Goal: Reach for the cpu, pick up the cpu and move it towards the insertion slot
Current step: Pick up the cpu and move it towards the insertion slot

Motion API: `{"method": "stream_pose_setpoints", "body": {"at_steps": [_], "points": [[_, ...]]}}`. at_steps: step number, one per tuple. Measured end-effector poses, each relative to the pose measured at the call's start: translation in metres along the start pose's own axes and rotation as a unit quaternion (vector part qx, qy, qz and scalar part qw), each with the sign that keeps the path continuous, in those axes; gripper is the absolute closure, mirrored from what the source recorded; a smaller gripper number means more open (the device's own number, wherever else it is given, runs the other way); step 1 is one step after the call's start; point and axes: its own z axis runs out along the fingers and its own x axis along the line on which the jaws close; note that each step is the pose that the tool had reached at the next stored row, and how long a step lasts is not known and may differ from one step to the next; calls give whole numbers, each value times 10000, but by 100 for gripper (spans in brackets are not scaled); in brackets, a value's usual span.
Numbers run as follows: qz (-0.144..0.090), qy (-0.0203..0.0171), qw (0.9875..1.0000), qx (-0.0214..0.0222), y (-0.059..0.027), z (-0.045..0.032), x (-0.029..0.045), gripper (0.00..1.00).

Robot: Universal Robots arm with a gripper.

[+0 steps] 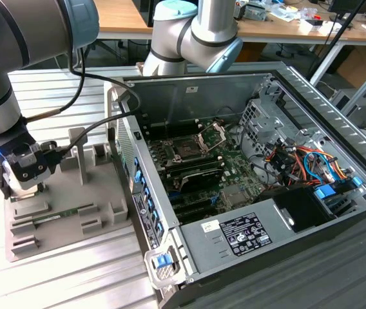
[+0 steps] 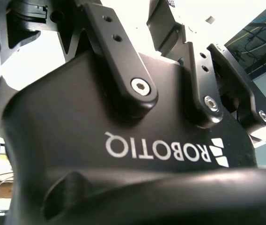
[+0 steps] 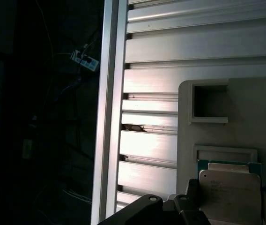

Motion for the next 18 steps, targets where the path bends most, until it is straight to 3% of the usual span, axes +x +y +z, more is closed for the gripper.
{"method": "stream_pose_setpoints", "body": {"at_steps": [15, 18], "points": [[0, 0, 10000, 0, 1, -34, 0, 45], [0, 0, 10000, 0, 4, -95, 0, 45]]}}
